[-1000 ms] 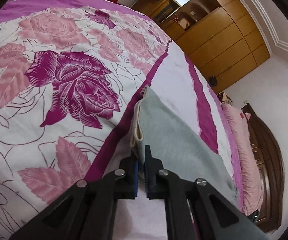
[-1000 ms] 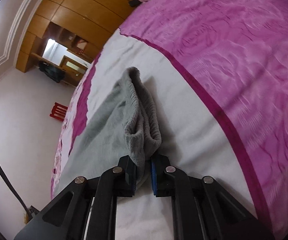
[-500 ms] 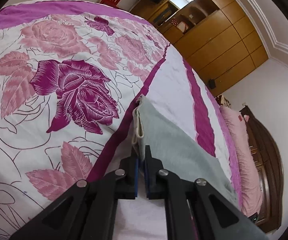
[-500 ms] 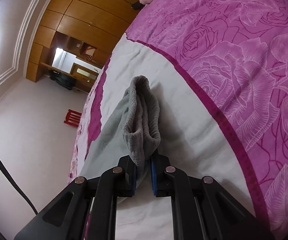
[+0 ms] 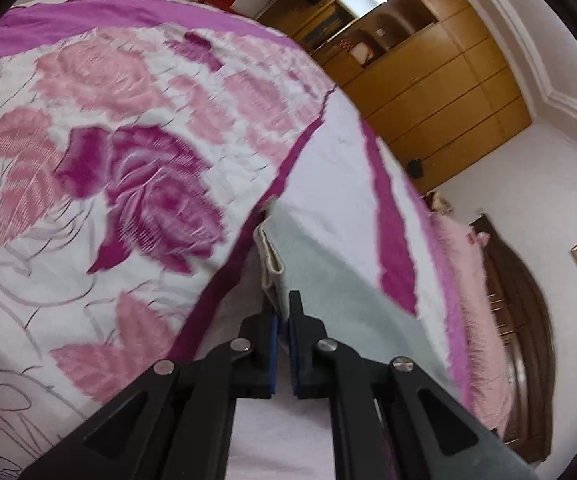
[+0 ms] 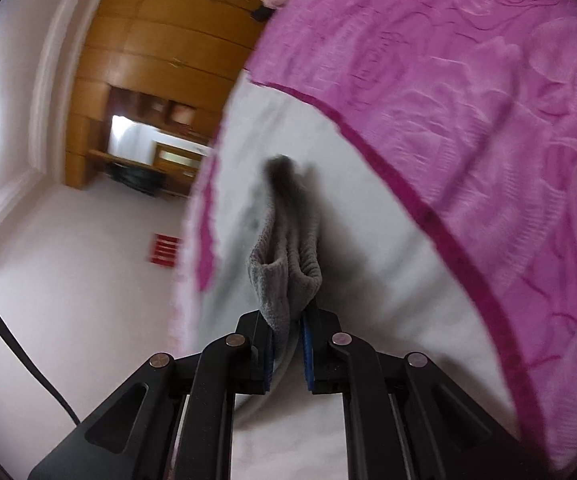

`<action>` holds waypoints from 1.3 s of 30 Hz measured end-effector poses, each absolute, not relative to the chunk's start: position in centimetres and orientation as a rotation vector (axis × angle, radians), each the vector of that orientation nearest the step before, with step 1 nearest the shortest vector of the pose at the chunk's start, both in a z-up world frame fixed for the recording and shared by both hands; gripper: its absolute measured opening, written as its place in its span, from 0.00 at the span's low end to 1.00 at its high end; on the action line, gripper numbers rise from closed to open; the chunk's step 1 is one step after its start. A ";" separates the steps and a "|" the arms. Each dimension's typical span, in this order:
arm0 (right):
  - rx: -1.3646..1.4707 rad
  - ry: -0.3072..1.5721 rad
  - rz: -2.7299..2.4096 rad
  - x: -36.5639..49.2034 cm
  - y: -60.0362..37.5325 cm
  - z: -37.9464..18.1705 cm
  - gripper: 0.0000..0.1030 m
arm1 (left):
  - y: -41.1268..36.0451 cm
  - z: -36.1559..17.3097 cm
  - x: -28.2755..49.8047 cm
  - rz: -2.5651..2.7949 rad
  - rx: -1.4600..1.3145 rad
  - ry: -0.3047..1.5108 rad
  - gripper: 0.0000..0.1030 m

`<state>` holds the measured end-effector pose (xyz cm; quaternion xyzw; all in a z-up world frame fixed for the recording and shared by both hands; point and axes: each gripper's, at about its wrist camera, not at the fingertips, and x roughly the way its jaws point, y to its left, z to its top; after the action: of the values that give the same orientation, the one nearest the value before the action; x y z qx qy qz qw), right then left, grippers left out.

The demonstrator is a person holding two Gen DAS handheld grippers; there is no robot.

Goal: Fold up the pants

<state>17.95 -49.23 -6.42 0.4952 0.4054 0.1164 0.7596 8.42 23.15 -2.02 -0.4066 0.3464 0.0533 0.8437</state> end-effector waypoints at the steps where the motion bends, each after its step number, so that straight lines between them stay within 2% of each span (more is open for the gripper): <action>1: 1.039 0.903 0.235 18.0 -49.0 -6.4 0.12 | 22.9 -2.5 8.3 0.133 -0.834 0.754 0.05; 3: 0.976 0.919 0.219 18.0 -48.7 -6.1 0.12 | 22.6 -3.4 8.1 0.178 -0.787 0.802 0.06; 4: 0.965 0.919 0.216 18.0 -48.6 -6.0 0.12 | 22.5 -3.6 8.0 0.202 -0.759 0.819 0.12; 6: 0.970 0.914 0.217 17.9 -48.6 -6.1 0.12 | 22.3 -3.6 7.6 0.243 -0.691 0.839 0.14; 8: 0.996 0.908 0.223 17.9 -48.8 -6.4 0.14 | 21.9 -3.2 6.8 0.306 -0.624 0.865 0.19; 10: 1.010 0.900 0.233 17.6 -48.9 -6.7 0.15 | 21.3 -2.6 6.2 0.368 -0.552 0.896 0.28; 11: 1.011 0.897 0.237 17.4 -49.0 -6.8 0.15 | 21.0 -2.2 5.9 0.385 -0.525 0.899 0.28; 15: 1.004 0.866 0.222 16.7 -49.0 -7.1 0.16 | 17.5 1.7 5.4 0.382 -0.364 0.849 0.30; 18: 0.962 0.834 0.165 16.1 -48.1 -6.9 0.16 | 13.5 5.1 7.5 0.325 -0.241 0.810 0.39; 20: 0.909 0.837 0.146 16.1 -47.6 -6.5 0.16 | 10.5 6.7 9.7 0.224 -0.228 0.793 0.40; 23: 0.868 0.851 0.124 16.2 -47.1 -5.9 0.16 | 4.8 6.9 14.2 -0.009 -0.218 0.829 0.40; 24: 0.868 0.853 0.120 16.3 -47.0 -5.8 0.16 | 2.5 6.3 16.1 -0.078 -0.214 0.857 0.35; 25: 0.879 0.854 0.117 16.3 -47.1 -5.8 0.16 | 0.5 5.6 17.6 -0.120 -0.208 0.881 0.25; 28: 0.947 0.846 0.135 16.3 -47.7 -6.3 0.16 | -4.4 2.5 21.5 -0.200 -0.197 0.962 0.11; 34: 0.981 0.856 0.191 16.4 -48.5 -7.0 0.14 | -7.1 -4.1 24.6 -0.176 -0.243 1.075 0.07; 39: 0.946 0.867 0.193 16.8 -48.1 -6.8 0.13 | -6.9 -3.5 24.6 -0.178 -0.229 1.086 0.07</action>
<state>16.85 -48.14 -6.81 0.4407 0.4039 0.0898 0.7966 24.63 -6.93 -3.50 -0.1084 0.5147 -0.0844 0.8463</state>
